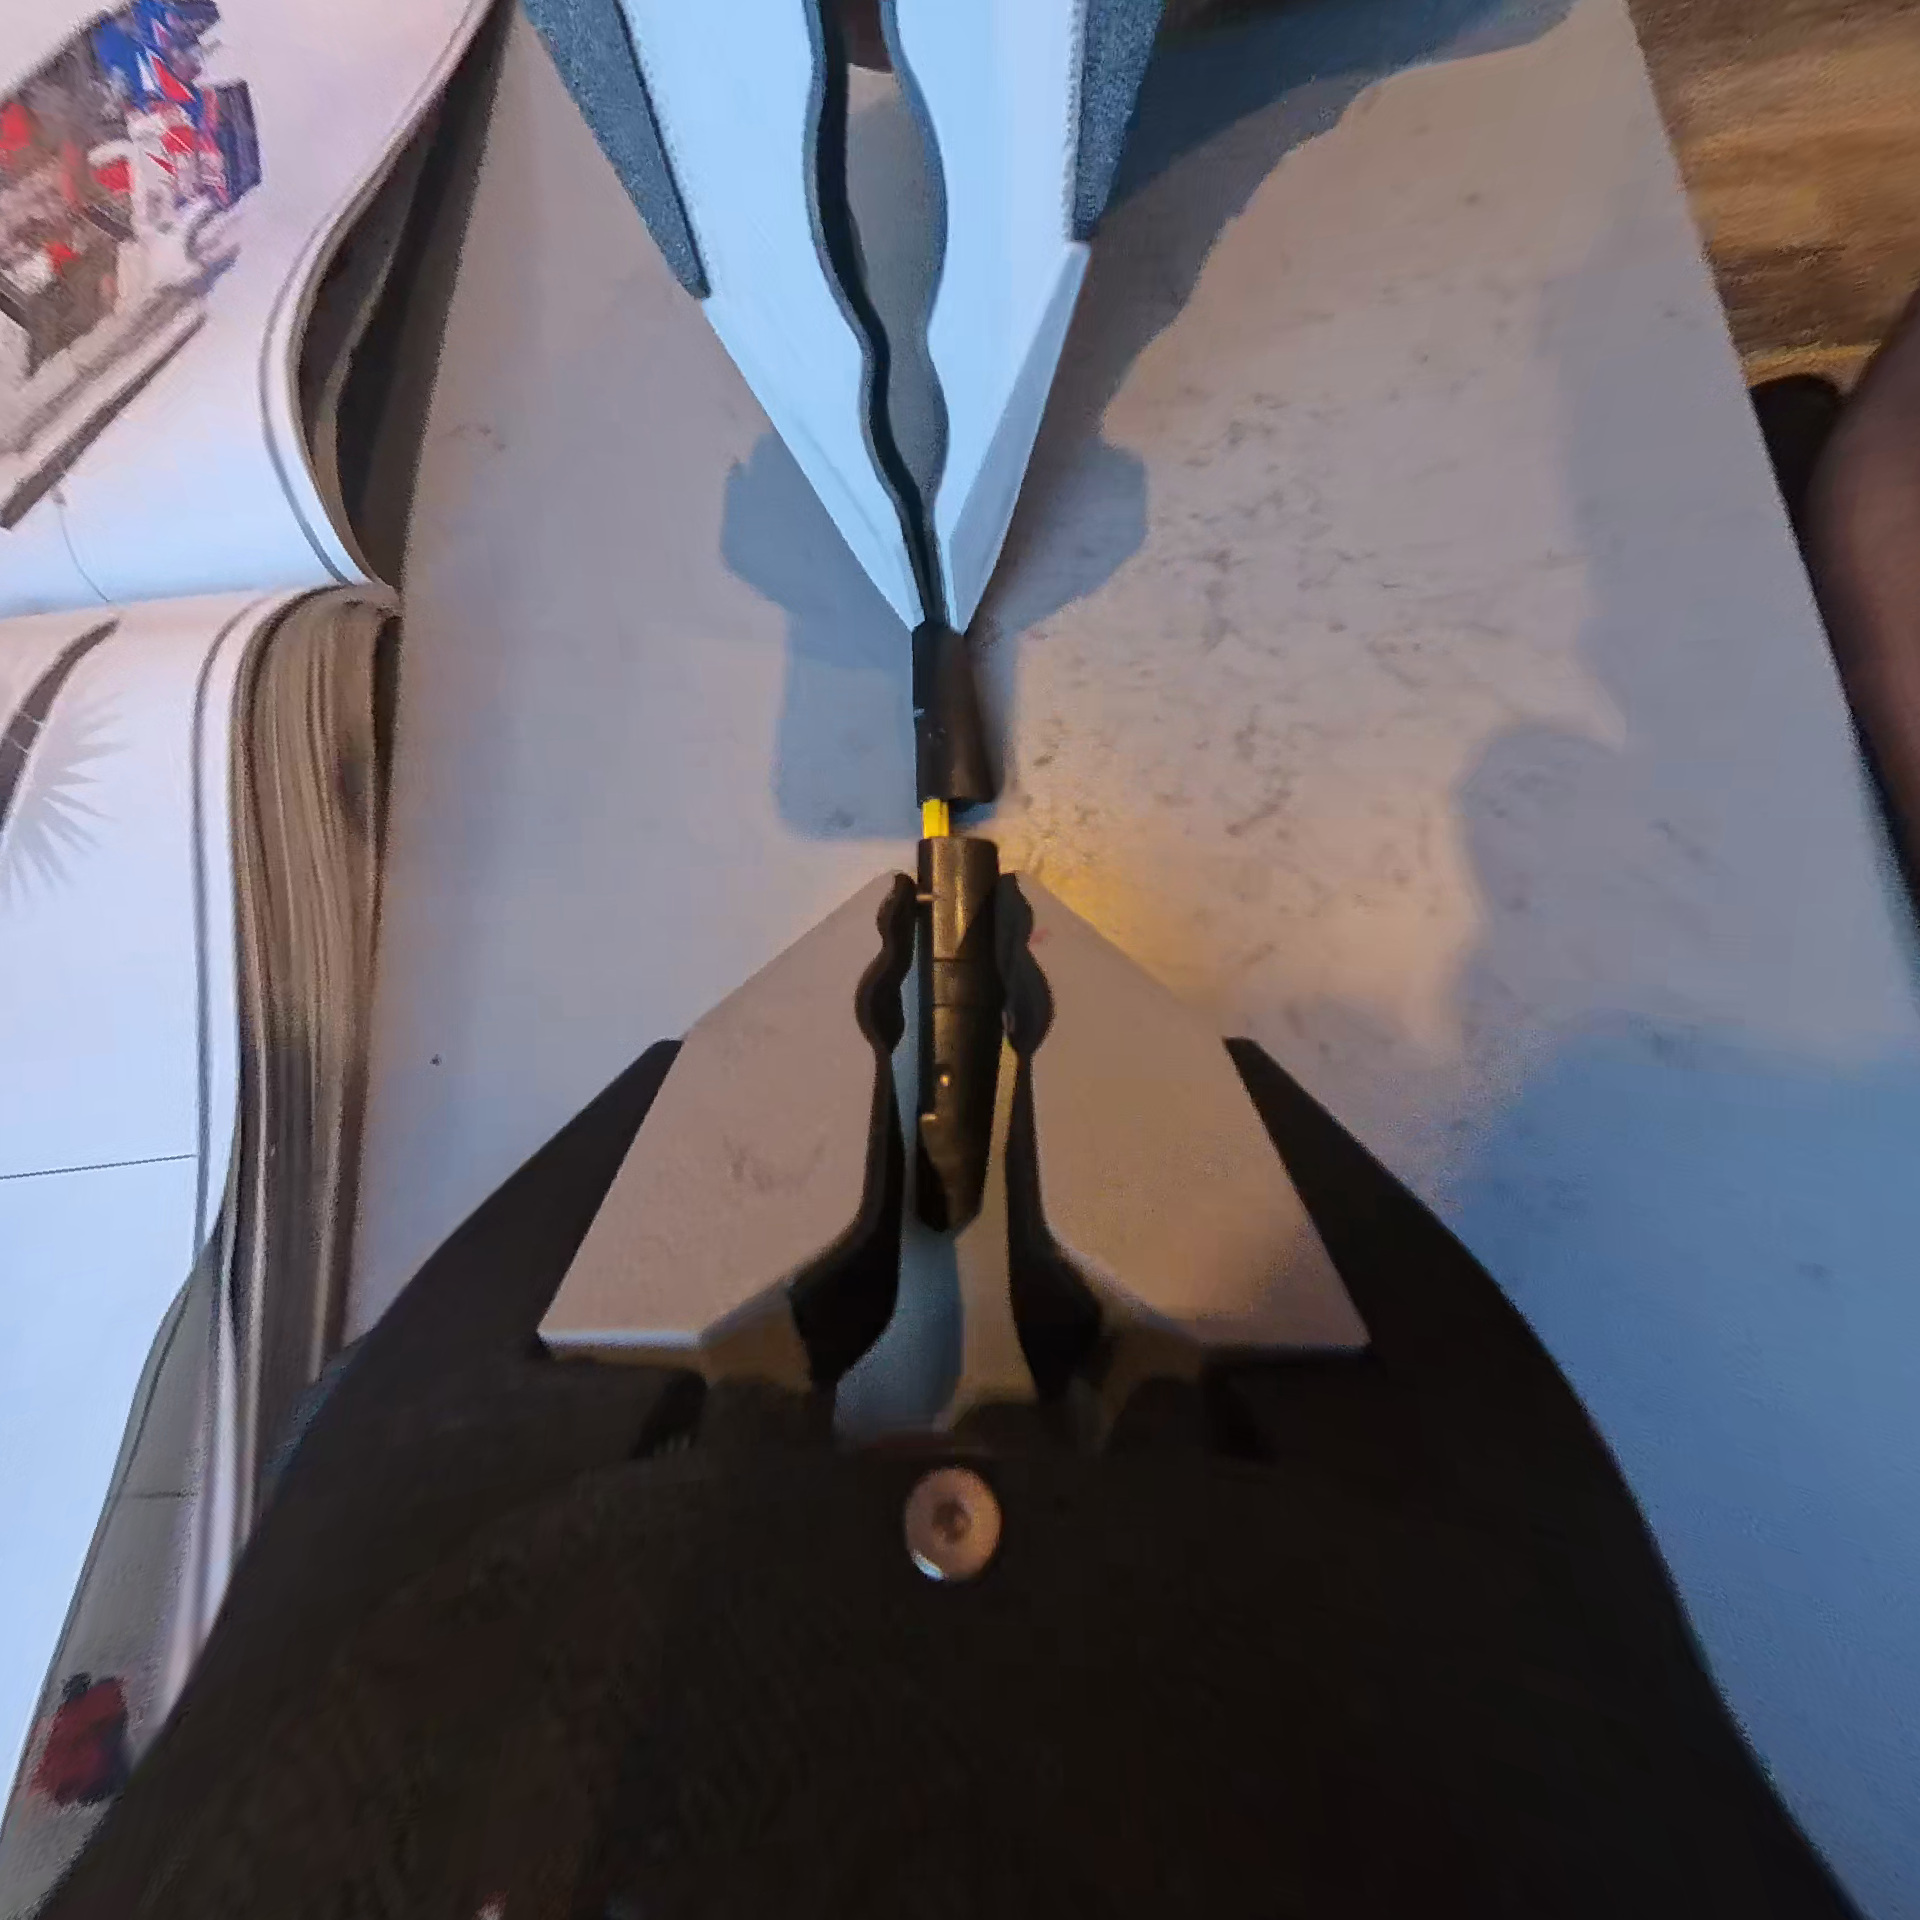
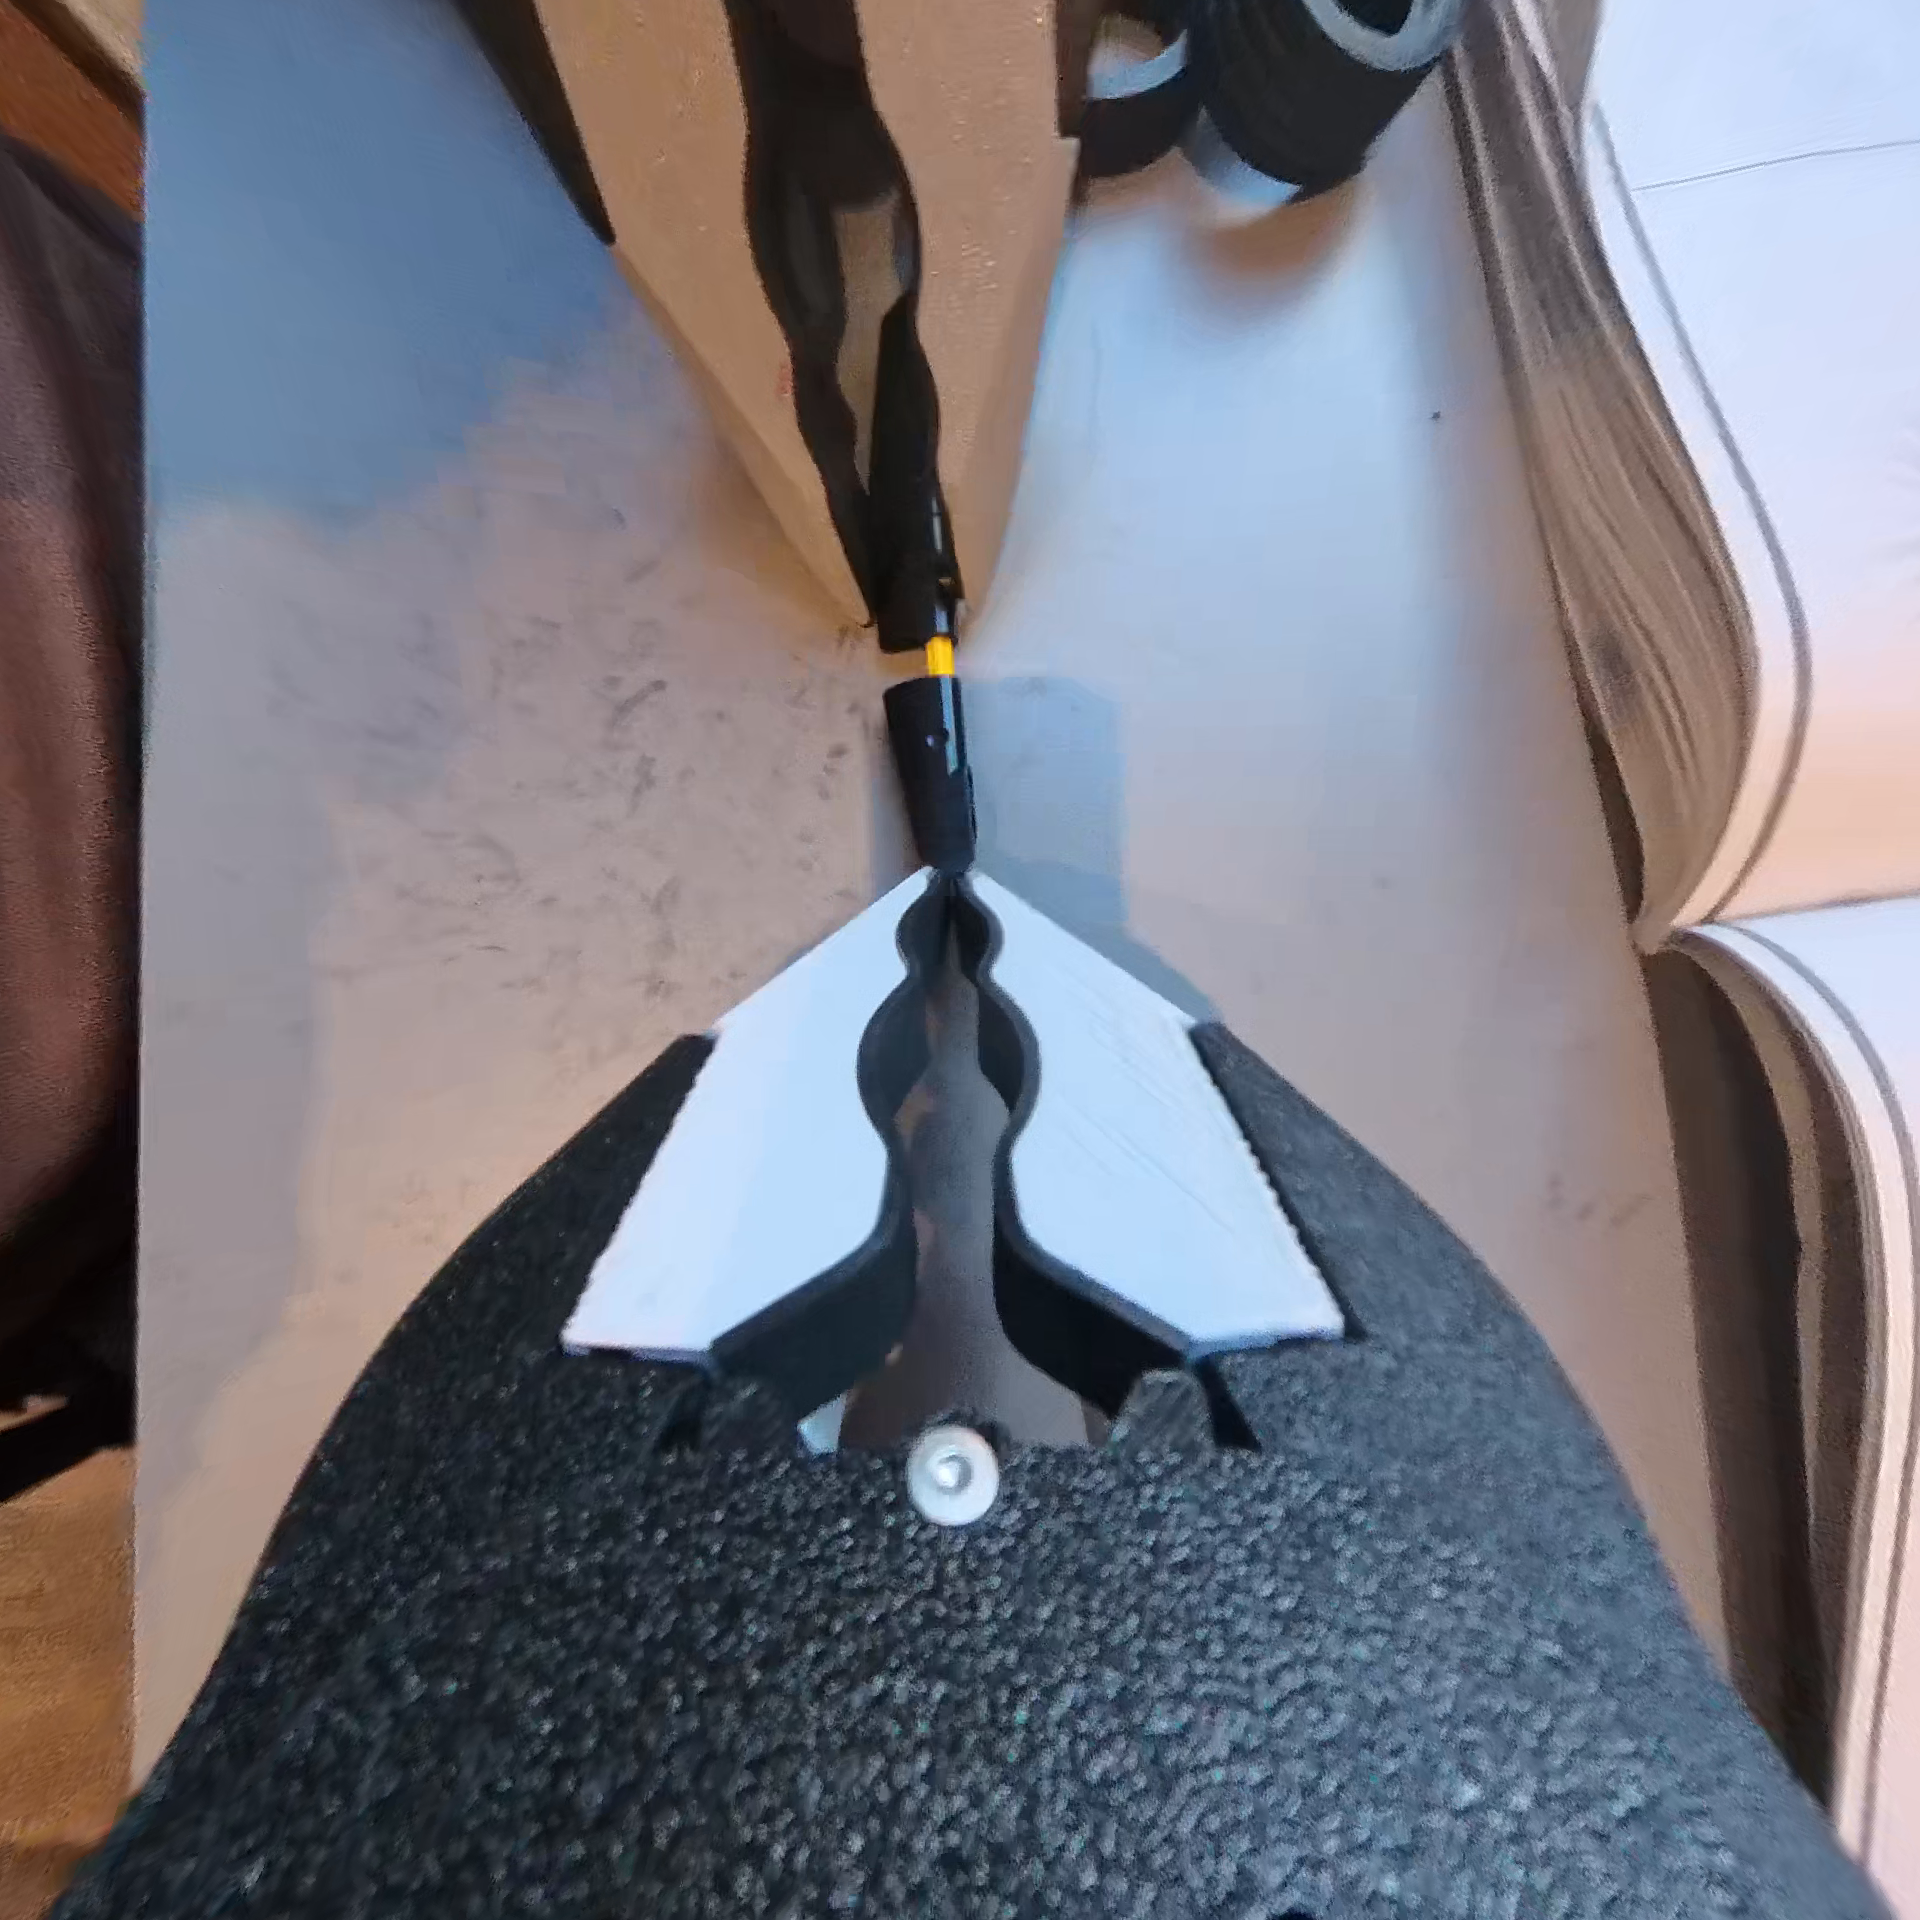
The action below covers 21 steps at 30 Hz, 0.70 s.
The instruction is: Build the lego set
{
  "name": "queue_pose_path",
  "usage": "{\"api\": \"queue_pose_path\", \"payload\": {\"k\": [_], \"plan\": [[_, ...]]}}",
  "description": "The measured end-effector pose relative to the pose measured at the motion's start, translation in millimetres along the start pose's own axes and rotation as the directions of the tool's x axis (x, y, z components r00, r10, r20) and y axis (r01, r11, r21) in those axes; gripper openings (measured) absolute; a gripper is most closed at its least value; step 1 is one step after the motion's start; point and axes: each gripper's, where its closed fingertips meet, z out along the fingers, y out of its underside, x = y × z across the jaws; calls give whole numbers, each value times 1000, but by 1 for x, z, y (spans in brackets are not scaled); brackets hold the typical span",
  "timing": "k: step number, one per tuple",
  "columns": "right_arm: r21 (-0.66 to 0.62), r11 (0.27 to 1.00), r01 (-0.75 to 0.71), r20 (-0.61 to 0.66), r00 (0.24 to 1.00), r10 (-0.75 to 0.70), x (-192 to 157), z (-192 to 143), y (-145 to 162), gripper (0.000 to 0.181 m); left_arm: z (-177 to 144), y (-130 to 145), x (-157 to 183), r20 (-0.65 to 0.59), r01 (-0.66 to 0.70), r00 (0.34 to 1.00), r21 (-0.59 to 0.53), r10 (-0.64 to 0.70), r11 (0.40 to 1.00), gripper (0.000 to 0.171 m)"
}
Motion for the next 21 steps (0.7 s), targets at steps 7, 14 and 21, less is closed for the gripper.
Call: {"api": "queue_pose_path", "payload": {"k": [7,14,21], "plan": [[247,947,-206,96,978,188,3,-13,-22,43,-1,-4,-5,186,-176,967,-10,175,984,12],[279,939,-201,110,978,177,9,-9,-29,39,-8,-10,-13,211,-140,969,47,127,989,13],[217,974,-63,-43,996,74,17,0,-22,32,-5,-7,-20,208,-86,975,24,79,996,13]]}}
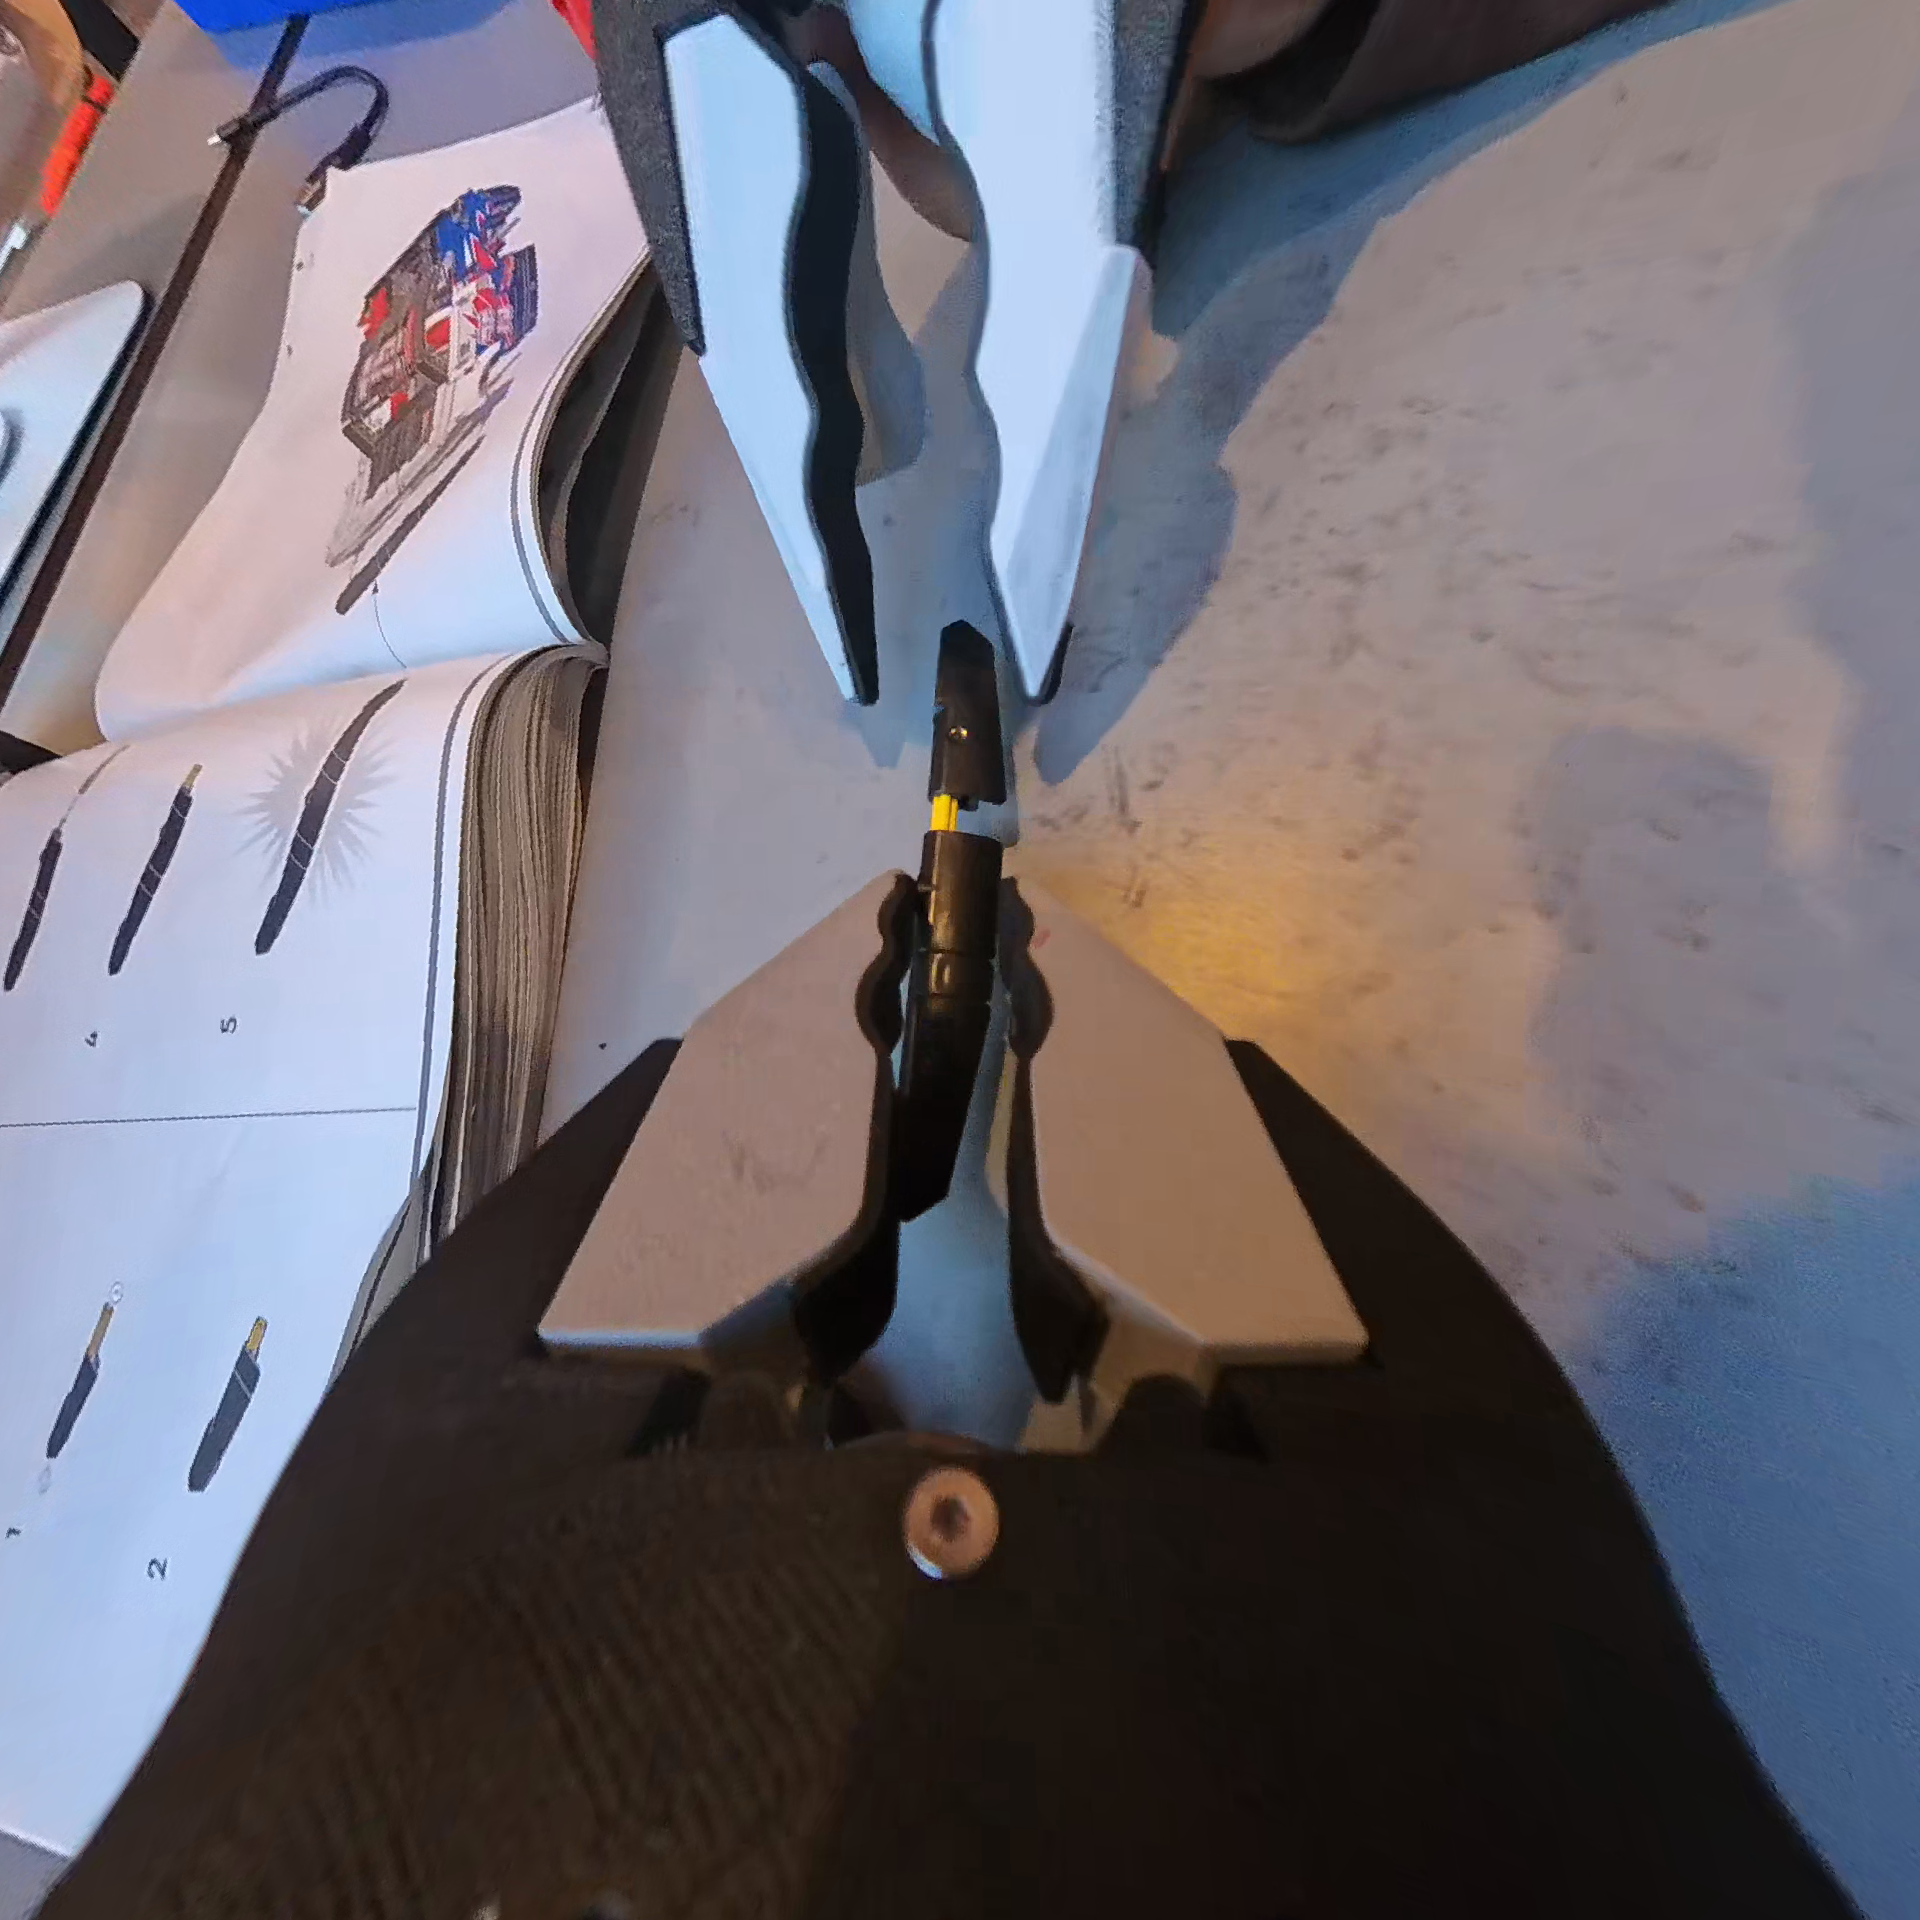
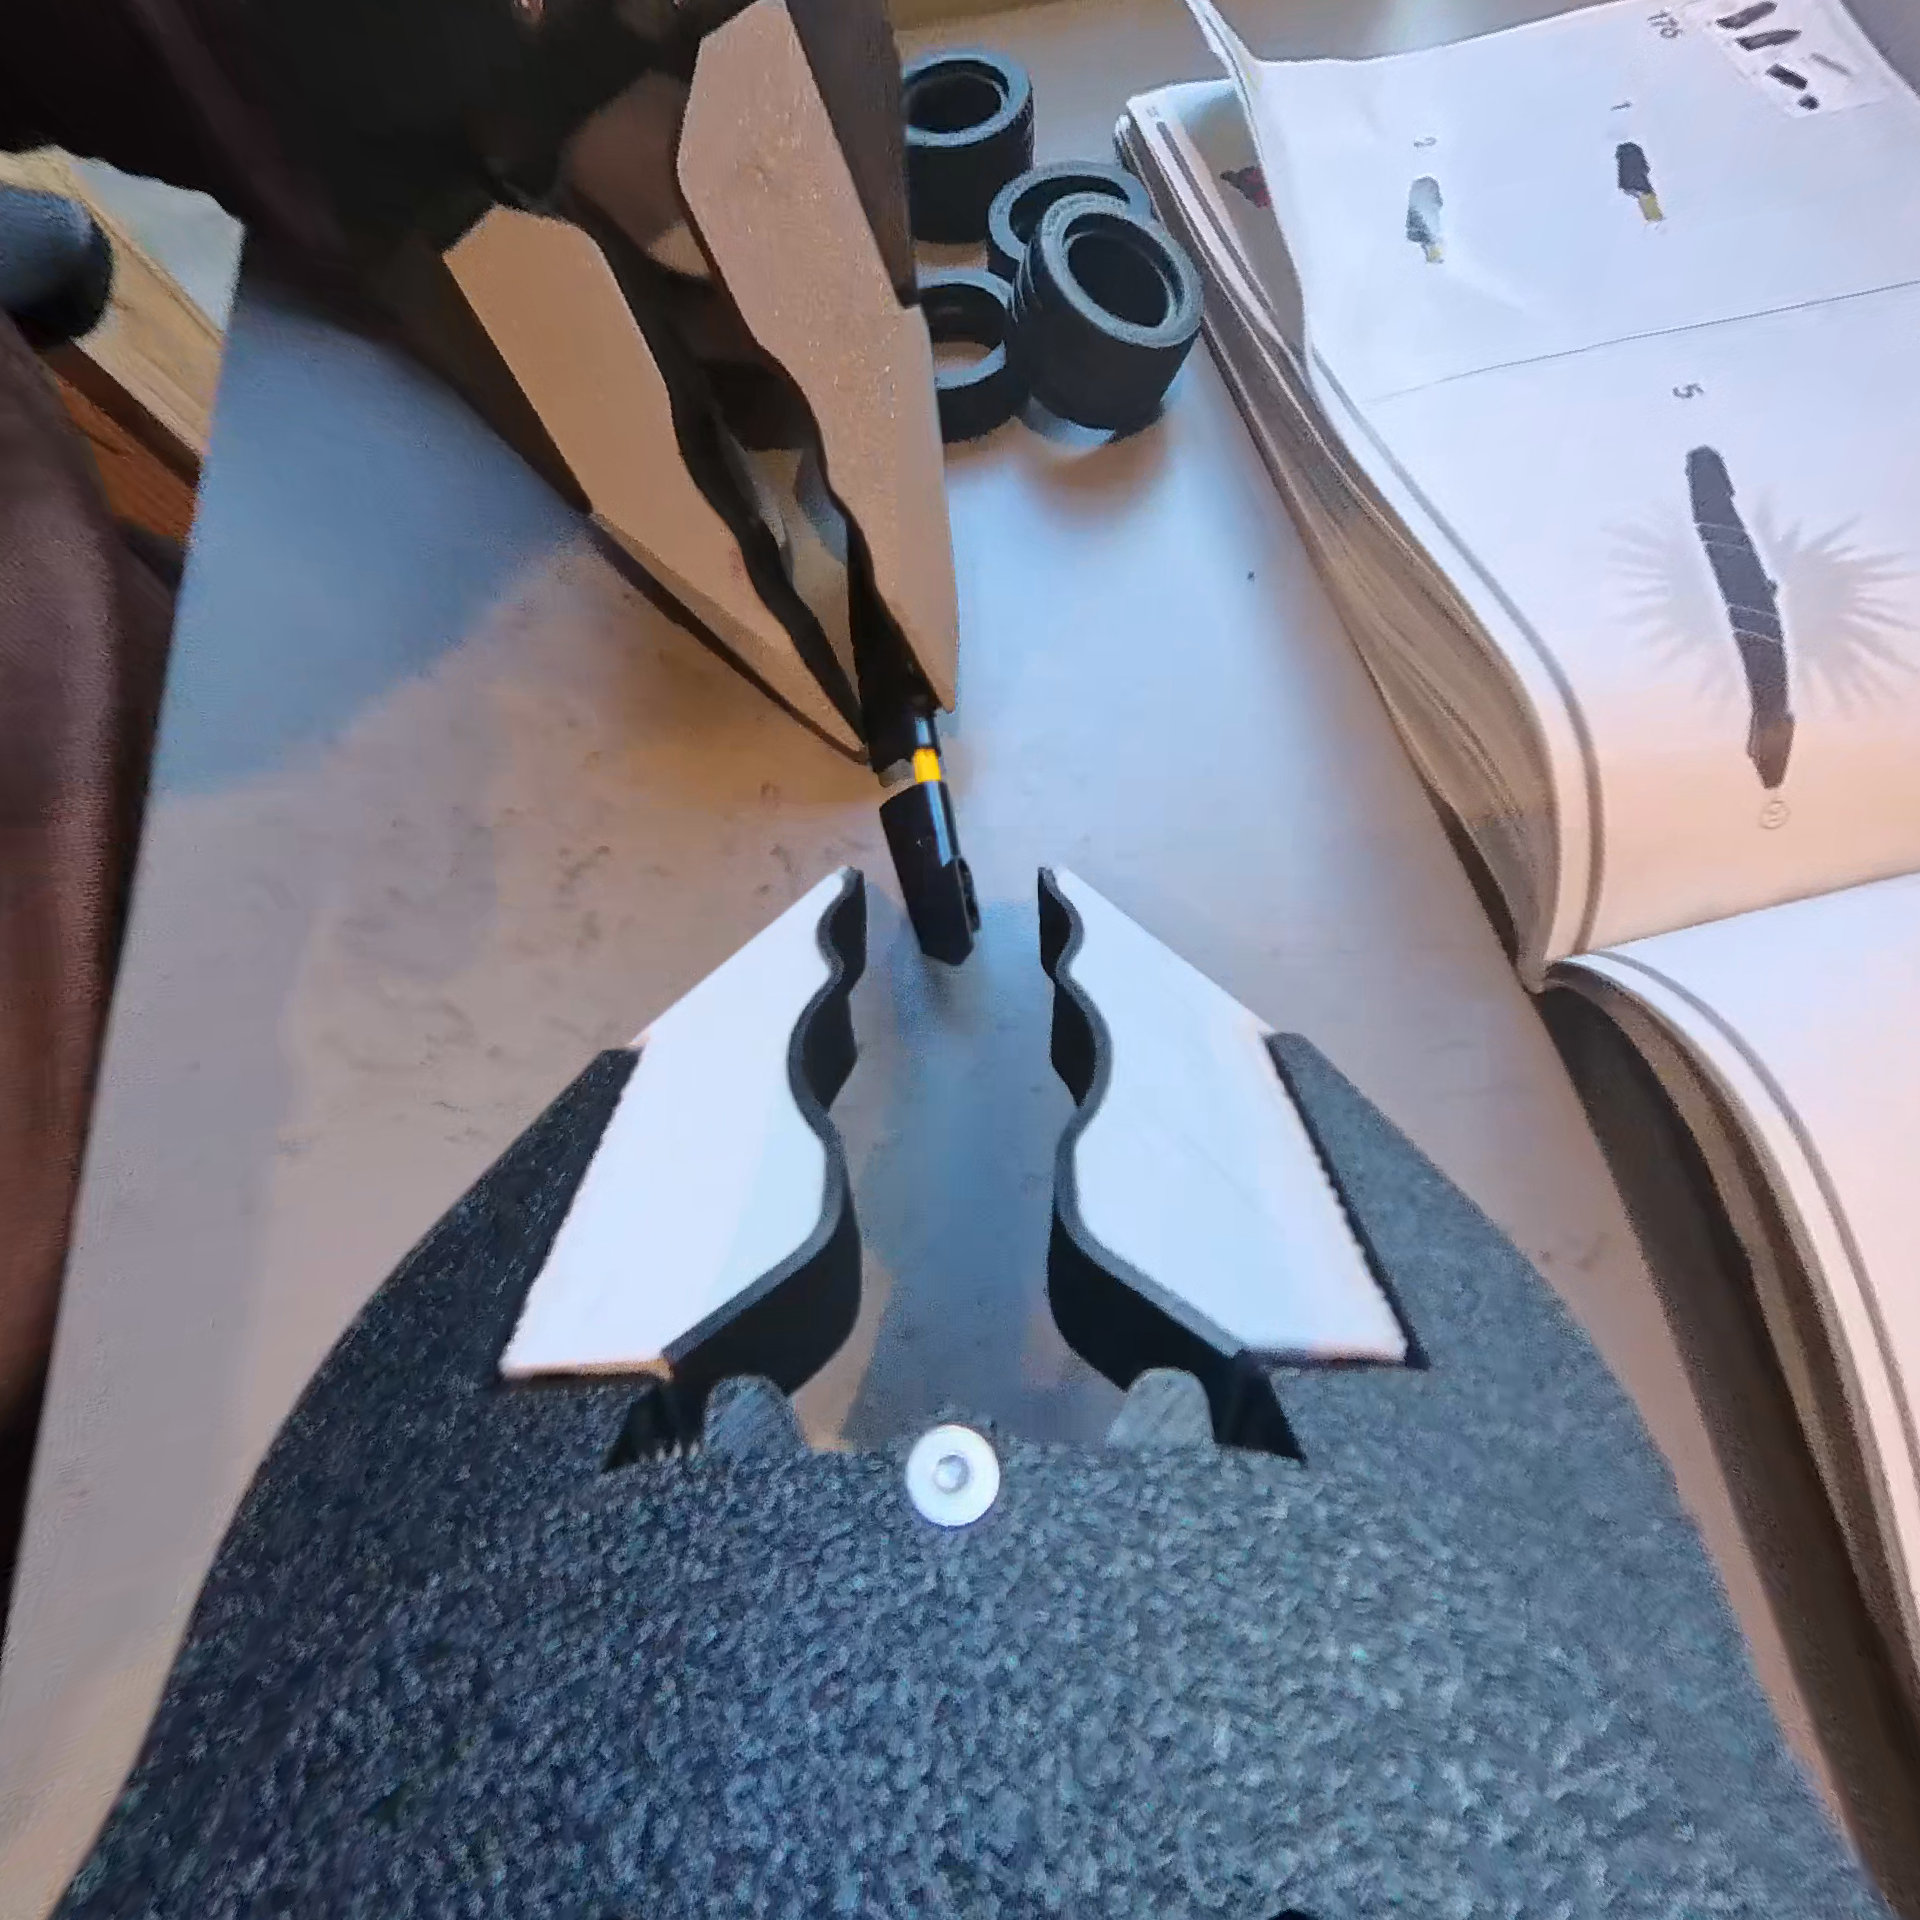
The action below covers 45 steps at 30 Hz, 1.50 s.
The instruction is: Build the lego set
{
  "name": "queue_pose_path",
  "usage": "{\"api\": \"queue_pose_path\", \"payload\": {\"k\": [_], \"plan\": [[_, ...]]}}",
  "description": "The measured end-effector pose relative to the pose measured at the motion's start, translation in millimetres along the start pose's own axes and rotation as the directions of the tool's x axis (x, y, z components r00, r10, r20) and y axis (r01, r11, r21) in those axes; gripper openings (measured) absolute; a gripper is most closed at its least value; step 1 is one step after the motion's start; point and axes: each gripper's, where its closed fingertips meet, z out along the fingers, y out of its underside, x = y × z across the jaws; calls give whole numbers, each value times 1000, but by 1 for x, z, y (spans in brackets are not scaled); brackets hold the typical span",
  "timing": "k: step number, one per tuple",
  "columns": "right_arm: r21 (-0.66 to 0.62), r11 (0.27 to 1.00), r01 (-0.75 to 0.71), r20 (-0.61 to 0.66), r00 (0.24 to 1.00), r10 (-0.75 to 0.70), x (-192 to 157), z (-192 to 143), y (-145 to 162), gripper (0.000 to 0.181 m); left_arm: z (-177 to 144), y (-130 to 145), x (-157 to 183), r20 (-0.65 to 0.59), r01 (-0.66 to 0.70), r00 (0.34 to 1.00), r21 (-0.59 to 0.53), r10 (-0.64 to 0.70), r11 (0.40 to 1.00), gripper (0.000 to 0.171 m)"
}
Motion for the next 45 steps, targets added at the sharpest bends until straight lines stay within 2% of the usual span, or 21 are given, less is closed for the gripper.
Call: {"api": "queue_pose_path", "payload": {"k": [4,9,45], "plan": [[-46,999,25,-31,999,-27,4,4,7,24,2,-1,-3,0,21,1000,1,-21,1000,13],[-19,1000,2,-20,1000,-2,6,1,4,20,1,-2,-7,-15,64,998,15,-63,998,13],[-33,999,3,-6,1000,-3,5,3,6,17,1,-1,-7,-21,73,997,9,-73,997,13]]}}
